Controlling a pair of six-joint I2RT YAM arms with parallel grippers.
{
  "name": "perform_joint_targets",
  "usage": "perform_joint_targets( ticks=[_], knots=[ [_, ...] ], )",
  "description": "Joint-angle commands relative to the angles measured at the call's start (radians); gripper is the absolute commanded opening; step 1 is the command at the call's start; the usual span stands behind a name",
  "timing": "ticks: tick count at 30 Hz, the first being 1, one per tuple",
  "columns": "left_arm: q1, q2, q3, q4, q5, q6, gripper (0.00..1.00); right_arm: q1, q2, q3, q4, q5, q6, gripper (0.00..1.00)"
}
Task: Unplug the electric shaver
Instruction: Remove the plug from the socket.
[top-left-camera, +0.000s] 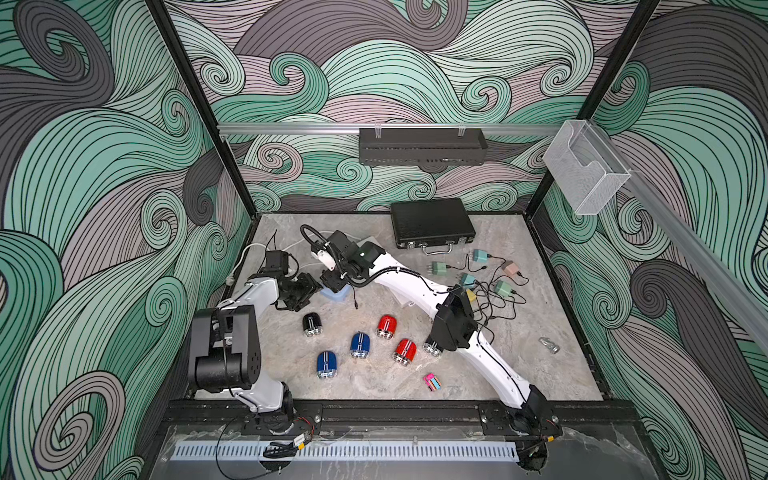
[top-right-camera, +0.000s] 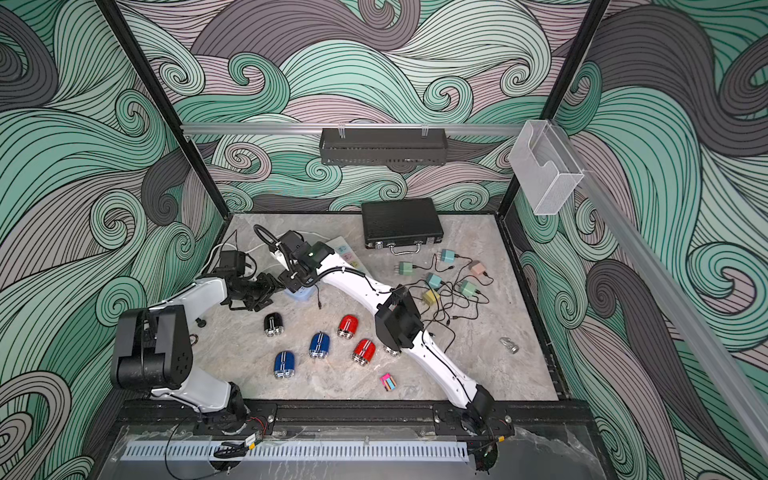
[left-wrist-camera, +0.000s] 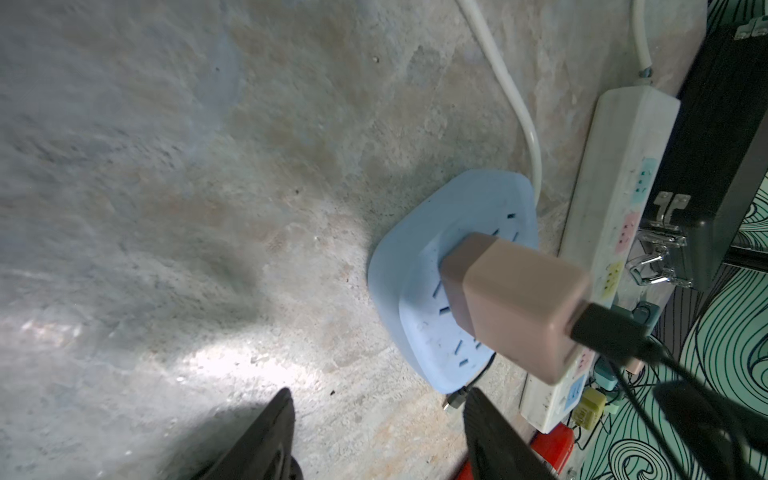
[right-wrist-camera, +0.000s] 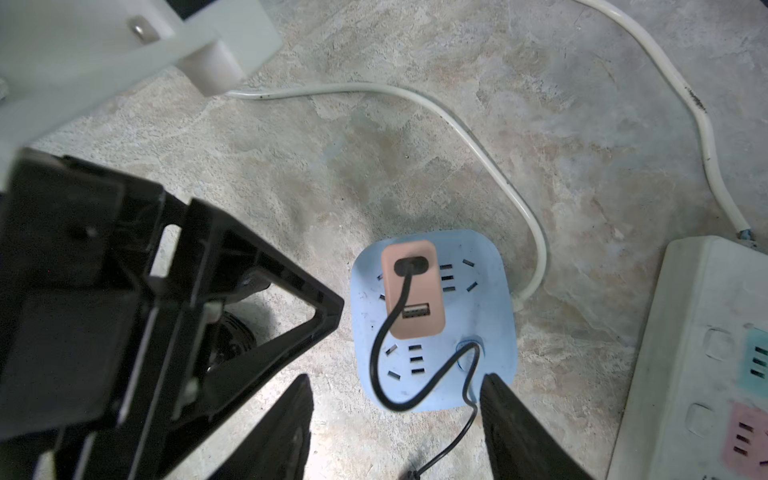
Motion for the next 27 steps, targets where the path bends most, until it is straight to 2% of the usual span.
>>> perform_joint_targets(
  ticks=[1,10,15,21,27],
  knots=[
    [0.009,0.016,-0.016,0.027,0.025,-0.001,0.64,-0.034,0.018,0.038,-0.027,-0.049,-0.02,0.64],
    [0.011,0.042,-0.01,0.061,0.035,-0.01,0.63,-0.049,0.054,0.053,-0.028,-0.157,-0.021,0.59],
    [0.011,0.067,-0.004,0.061,0.025,-0.013,0.63,-0.042,0.049,0.05,-0.017,-0.163,-0.035,0.6],
    [0.009,0.093,0.007,0.066,0.025,-0.019,0.55,-0.04,0.06,0.074,-0.012,-0.169,-0.043,0.6],
    [0.009,0.107,0.007,0.079,0.031,-0.021,0.54,-0.042,0.092,0.108,-0.009,-0.143,-0.045,0.6]
  ],
)
